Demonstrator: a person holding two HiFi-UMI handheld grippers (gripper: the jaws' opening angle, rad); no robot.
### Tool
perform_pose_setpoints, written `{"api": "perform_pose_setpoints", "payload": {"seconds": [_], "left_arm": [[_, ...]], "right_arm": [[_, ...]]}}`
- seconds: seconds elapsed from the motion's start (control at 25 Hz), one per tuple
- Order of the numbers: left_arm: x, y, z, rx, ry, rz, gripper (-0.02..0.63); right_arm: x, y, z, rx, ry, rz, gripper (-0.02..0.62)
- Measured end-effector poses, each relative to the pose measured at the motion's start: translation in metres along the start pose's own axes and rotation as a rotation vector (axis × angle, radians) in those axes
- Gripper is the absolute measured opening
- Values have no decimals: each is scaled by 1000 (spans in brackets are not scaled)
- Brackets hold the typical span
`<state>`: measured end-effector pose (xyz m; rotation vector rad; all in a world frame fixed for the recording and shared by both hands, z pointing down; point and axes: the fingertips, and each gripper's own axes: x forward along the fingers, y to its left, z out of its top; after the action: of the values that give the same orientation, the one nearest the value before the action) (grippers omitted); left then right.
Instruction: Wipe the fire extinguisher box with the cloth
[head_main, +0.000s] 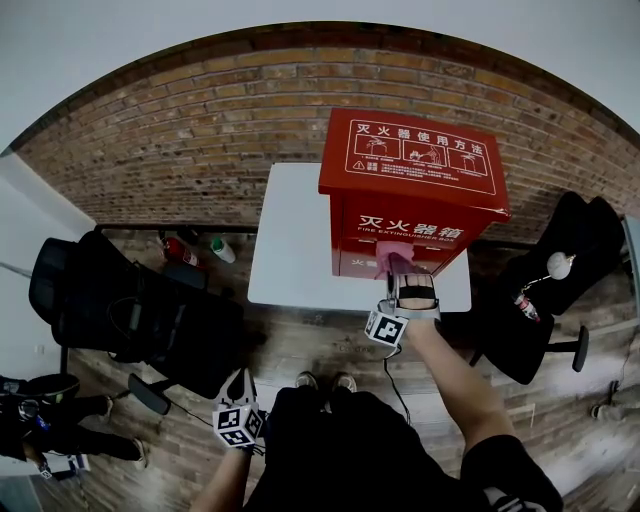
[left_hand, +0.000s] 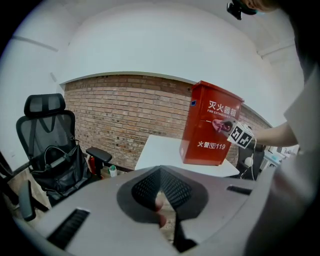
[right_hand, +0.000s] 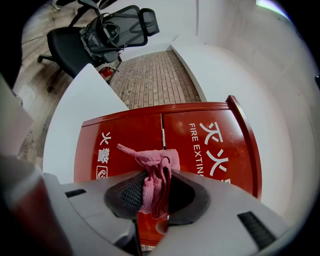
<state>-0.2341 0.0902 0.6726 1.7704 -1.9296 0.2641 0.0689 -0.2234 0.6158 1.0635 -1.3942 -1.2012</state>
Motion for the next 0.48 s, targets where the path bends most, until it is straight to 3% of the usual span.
{"api": "perform_pose_setpoints", "payload": {"seconds": [0.48], "left_arm": [[1,2,-5,8,0,22,22]], "right_arm": [[0,18,-1,15,-11,19,100]]}}
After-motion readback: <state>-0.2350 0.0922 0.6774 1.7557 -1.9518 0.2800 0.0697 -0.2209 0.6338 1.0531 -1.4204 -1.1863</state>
